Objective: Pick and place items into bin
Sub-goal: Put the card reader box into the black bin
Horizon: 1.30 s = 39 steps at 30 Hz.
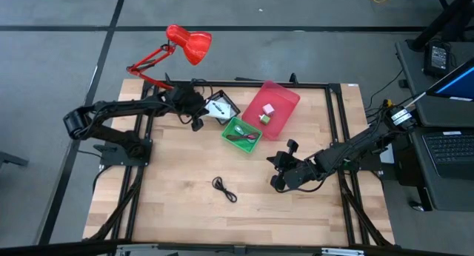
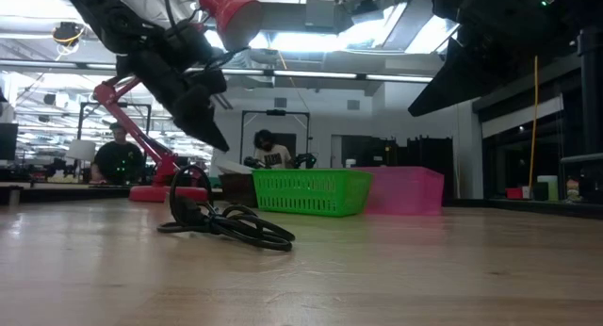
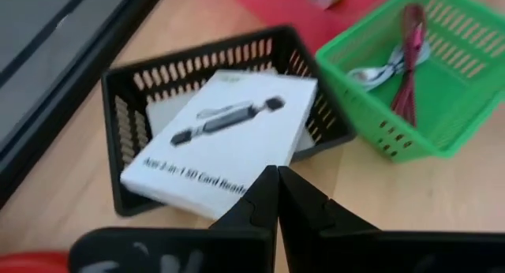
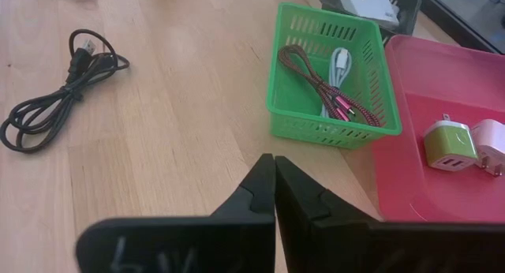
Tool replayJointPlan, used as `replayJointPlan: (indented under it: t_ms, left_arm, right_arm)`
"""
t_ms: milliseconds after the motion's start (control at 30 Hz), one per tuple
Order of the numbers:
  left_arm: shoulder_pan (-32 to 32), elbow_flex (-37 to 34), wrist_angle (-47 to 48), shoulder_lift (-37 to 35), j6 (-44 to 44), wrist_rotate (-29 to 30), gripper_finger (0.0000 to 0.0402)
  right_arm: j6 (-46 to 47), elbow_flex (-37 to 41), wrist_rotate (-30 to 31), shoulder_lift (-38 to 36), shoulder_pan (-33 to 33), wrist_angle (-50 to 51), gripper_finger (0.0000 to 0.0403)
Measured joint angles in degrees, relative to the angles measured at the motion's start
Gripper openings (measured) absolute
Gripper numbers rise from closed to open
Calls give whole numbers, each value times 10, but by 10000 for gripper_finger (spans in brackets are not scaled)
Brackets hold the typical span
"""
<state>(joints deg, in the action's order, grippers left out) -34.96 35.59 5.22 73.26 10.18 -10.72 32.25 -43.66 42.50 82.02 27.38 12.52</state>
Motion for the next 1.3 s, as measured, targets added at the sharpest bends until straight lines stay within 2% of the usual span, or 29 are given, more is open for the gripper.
replayJointPlan:
  t_ms: [133,300,500,1133,1300]
  left_arm:
    - [8,0,4,-17,6,-29,2]
    - [19,0,69,-25,15,-29,1]
    - [38,0,66,-12,5,50,3]
    - [41,0,50,-11,5,62,2]
    - [41,0,49,-1,6,86,2]
  right_arm:
    - [0,0,0,0,0,2,0]
    - [0,0,0,0,0,2,0]
    - [0,0,0,0,0,2,0]
    - [2,0,0,0,0,0,0]
    - [2,0,0,0,0,0,0]
